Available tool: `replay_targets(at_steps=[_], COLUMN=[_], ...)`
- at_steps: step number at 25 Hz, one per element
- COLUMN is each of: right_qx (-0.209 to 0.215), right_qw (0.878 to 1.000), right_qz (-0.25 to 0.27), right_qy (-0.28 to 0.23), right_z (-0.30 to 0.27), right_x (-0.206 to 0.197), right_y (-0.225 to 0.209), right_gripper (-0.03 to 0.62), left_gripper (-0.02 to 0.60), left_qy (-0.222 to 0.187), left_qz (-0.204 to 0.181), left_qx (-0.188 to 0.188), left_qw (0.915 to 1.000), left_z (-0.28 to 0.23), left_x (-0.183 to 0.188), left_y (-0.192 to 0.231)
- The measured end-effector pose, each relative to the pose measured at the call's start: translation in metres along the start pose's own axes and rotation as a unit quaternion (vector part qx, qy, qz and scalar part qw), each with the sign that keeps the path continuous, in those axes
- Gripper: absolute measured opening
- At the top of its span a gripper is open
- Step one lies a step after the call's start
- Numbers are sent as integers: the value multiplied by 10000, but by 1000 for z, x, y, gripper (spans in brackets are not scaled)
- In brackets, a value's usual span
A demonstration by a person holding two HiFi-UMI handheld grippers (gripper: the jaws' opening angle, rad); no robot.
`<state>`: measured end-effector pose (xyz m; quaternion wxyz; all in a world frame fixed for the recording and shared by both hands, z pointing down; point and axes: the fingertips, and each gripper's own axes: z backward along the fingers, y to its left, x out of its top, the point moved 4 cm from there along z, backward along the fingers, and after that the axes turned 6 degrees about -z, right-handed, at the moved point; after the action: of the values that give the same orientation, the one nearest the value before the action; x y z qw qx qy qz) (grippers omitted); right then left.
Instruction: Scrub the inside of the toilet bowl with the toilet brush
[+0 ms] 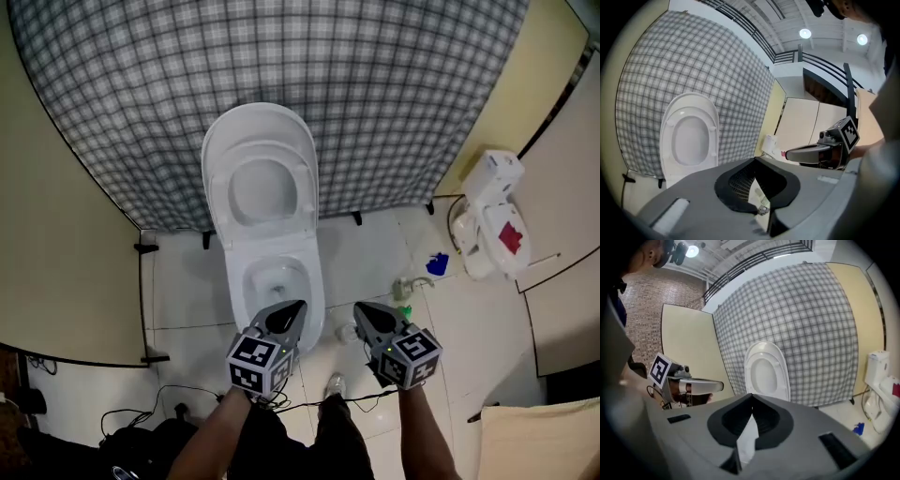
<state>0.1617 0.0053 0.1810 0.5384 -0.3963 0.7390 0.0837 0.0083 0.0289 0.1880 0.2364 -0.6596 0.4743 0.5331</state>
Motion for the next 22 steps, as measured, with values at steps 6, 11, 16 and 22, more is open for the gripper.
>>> replay_targets(at_steps=[6, 11, 16, 22], right_qx=[-347, -767, -1223, -1643], right_qw=[9987, 9957, 9875, 9750], right_qz=[-140, -314, -484, -586], right_qy=[345, 416, 866, 1379], right_z=[-5, -14, -25, -47], right_x=[-62, -124, -215, -296], right_y=[-35, -75, -121, -191], right_gripper=[0, 11, 34, 215], left_gripper=[8, 6, 8, 6], left_qy=[232, 558, 928, 1267], left_qz=[168, 314, 498, 626], left_qx=[-230, -415, -442, -385], left_qw=[9993, 9971, 9935, 9892], left_z=[-36, -66, -92, -129], left_x=[-47, -110, -182, -252], left_y=[-9, -15, -14, -4])
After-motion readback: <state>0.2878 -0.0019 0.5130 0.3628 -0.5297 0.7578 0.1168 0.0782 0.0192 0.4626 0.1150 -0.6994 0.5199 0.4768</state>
